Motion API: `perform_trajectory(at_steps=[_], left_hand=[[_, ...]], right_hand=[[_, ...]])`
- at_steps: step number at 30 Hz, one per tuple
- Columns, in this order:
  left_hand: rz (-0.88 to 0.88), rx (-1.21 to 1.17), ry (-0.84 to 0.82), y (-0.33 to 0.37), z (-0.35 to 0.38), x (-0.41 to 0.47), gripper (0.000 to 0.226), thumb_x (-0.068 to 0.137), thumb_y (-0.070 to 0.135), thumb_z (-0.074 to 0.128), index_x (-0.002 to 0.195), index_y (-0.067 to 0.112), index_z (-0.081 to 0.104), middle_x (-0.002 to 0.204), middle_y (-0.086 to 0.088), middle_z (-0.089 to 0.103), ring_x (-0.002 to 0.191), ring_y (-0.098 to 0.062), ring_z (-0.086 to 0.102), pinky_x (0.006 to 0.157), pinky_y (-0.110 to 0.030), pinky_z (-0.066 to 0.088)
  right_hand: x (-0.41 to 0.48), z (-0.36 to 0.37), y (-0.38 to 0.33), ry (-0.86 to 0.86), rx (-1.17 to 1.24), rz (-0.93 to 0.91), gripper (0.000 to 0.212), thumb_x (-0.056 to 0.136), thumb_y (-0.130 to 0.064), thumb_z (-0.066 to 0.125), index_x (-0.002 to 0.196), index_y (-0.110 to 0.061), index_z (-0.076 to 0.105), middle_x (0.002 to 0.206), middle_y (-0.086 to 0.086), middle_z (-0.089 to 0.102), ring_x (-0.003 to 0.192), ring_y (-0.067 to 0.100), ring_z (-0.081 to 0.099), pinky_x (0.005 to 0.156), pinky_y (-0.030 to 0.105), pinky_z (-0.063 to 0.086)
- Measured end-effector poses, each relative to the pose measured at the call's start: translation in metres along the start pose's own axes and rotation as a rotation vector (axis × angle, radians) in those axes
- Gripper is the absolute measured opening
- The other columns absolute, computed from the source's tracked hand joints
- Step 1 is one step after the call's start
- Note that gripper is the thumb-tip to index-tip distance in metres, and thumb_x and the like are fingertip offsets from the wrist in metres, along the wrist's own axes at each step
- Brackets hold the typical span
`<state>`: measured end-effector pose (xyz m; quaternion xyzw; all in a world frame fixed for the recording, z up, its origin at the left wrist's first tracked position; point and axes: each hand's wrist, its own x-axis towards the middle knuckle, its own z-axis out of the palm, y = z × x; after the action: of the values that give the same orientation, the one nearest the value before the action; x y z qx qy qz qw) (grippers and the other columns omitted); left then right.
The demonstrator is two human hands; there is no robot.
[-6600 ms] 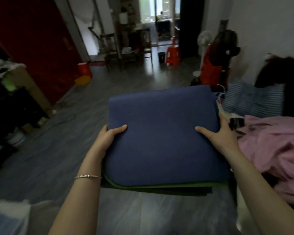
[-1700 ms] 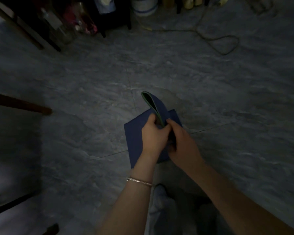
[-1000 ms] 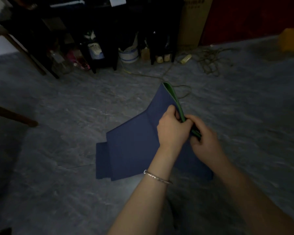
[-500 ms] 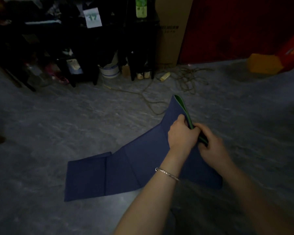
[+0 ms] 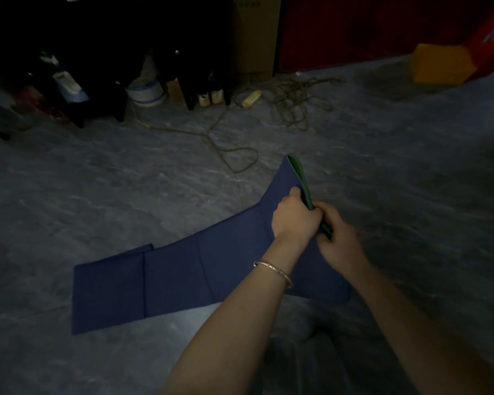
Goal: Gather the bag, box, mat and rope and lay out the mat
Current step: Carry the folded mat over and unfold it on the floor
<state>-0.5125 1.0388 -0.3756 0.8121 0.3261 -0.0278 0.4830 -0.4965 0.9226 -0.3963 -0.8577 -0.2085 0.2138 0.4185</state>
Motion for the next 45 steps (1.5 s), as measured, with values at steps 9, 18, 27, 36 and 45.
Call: perform_trajectory(at_steps=[9, 18, 27, 36, 45], left_hand=[[-0.091, 0.095, -0.001, -0.037, 0.125, 0.066, 0.023, 0.077, 0.026, 0.058, 0.090, 0.014, 0.044, 0.093, -0.012, 0.061, 0.082, -0.032, 0.060, 0.064, -0.039, 0.050], [-0.141, 0.125, -0.036, -0.088, 0.245, 0.125, 0.025, 0.084, 0.021, 0.057, 0.101, 0.007, 0.045, 0.103, -0.015, 0.056, 0.083, -0.031, 0.056, 0.062, -0.036, 0.042], [-0.107, 0.150, -0.106, -0.149, 0.357, 0.195, 0.029, 0.089, 0.024, 0.055, 0.104, 0.004, 0.042, 0.107, -0.019, 0.055, 0.088, -0.035, 0.059, 0.062, -0.037, 0.044], [-0.031, 0.204, -0.184, -0.209, 0.461, 0.257, 0.046, 0.085, 0.042, 0.058, 0.113, 0.007, 0.046, 0.118, -0.015, 0.059, 0.103, -0.032, 0.059, 0.077, -0.038, 0.049], [0.079, 0.185, -0.274, -0.233, 0.536, 0.294, 0.058, 0.075, 0.058, 0.064, 0.112, 0.015, 0.049, 0.117, -0.005, 0.060, 0.101, -0.023, 0.059, 0.077, -0.033, 0.048]], right_hand=[[0.043, -0.004, 0.133, -0.035, 0.068, 0.025, 0.067, 0.075, 0.015, 0.049, 0.132, -0.021, 0.047, 0.108, -0.004, 0.059, 0.097, 0.000, 0.053, 0.072, -0.003, 0.037], [0.083, 0.015, 0.277, -0.042, 0.063, 0.046, 0.068, 0.079, 0.011, 0.054, 0.137, -0.023, 0.043, 0.121, 0.007, 0.061, 0.108, 0.020, 0.059, 0.087, 0.028, 0.051], [0.124, 0.035, 0.416, -0.014, -0.091, 0.057, 0.068, 0.083, 0.008, 0.052, 0.142, -0.023, 0.038, 0.111, 0.012, 0.064, 0.080, 0.005, 0.054, 0.054, 0.007, 0.036], [0.156, 0.069, 0.541, 0.183, -0.250, 0.082, 0.076, 0.079, -0.005, 0.062, 0.145, -0.027, 0.030, 0.129, 0.011, 0.057, 0.105, 0.034, 0.058, 0.075, 0.039, 0.051], [0.189, 0.054, 0.629, 0.201, -0.382, 0.159, 0.075, 0.085, -0.011, 0.059, 0.149, -0.022, 0.022, 0.140, 0.013, 0.045, 0.124, 0.031, 0.046, 0.100, 0.038, 0.038]])
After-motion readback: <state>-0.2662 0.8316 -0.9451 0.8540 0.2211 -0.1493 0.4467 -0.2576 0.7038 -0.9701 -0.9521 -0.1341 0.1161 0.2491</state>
